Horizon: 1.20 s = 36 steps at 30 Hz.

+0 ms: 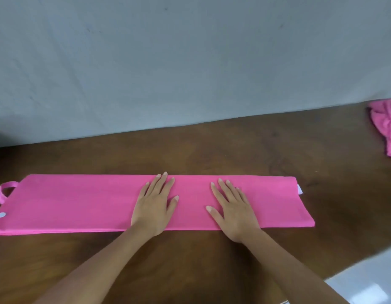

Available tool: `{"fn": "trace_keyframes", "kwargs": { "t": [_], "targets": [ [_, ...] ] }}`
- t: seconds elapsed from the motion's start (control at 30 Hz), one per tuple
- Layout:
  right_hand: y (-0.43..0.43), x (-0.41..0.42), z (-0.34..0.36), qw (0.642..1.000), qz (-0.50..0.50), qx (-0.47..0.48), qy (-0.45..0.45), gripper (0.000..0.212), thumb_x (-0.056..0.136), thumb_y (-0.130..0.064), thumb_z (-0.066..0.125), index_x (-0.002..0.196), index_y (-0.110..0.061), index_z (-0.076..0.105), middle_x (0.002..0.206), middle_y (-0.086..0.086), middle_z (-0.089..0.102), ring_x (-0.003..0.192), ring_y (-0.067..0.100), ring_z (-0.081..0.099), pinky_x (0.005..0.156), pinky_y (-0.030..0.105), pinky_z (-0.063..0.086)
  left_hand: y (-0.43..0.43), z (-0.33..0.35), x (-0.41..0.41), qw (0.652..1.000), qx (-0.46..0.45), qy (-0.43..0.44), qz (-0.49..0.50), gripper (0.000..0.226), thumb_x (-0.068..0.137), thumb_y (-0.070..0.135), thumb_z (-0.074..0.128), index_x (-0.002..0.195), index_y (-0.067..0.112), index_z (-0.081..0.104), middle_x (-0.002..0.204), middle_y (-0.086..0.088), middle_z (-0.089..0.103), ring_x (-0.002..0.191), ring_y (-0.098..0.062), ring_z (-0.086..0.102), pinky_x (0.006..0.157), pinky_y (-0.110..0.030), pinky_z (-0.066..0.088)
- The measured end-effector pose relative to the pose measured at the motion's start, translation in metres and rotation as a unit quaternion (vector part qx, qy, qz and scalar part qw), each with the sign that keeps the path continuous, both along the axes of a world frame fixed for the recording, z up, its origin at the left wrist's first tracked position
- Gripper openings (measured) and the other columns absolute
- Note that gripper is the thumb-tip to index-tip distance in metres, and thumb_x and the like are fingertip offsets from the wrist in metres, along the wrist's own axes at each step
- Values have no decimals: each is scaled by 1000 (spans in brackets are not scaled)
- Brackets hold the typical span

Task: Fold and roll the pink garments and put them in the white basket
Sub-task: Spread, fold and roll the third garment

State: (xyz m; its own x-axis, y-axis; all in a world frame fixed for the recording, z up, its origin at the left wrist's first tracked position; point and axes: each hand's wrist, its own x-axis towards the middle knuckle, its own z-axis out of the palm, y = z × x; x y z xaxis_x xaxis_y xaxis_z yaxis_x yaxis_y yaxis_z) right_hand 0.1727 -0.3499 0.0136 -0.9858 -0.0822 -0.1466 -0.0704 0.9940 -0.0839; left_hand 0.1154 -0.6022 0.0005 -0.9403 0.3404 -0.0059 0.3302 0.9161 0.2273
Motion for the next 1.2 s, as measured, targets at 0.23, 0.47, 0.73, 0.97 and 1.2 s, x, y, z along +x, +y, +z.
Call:
{"fn": "trace_keyframes", "kwargs": {
  "t": [0.23,0.47,0.73,0.97,1.2],
  "targets": [
    [97,1,0,1000,7,16,-6,75,93,-75,-3,155,-38,-24,165,-9,-24,150,11,-27,125,37,-10,-1,-5,0,1000,-12,6,12,73,96,66,0,162,35,4,169,12,-6,155,-7,-9,127,-34,0],
    [170,6,4,999,20,38,-12,71,95,-74,3,152,-43,-26,164,-7,-28,150,13,-28,121,34,-13,-1,-6,0,1000,-8,10,17,72,97,68,5,161,36,12,169,14,1,155,-4,-3,127,-32,2],
    [214,11,5,998,43,16,-40,79,84,-81,-11,151,-44,-28,161,-8,-35,149,12,-31,127,41,-3,2,-4,5,998,13,11,56,73,96,69,13,160,35,22,167,16,13,155,-6,11,127,-34,10],
    [230,9,12,994,101,13,-49,82,82,-87,-2,150,-48,-29,162,-10,-33,151,15,-25,127,46,1,23,-7,8,993,17,11,120,70,100,60,19,160,25,27,168,5,19,155,-12,12,127,-35,8],
    [235,10,3,994,106,-1,-14,82,84,-88,-4,152,-48,-23,164,-11,-27,152,12,-24,127,43,0,59,-13,53,978,37,53,199,72,102,62,19,159,18,30,167,1,23,155,-15,15,126,-37,10]
  ]
}}
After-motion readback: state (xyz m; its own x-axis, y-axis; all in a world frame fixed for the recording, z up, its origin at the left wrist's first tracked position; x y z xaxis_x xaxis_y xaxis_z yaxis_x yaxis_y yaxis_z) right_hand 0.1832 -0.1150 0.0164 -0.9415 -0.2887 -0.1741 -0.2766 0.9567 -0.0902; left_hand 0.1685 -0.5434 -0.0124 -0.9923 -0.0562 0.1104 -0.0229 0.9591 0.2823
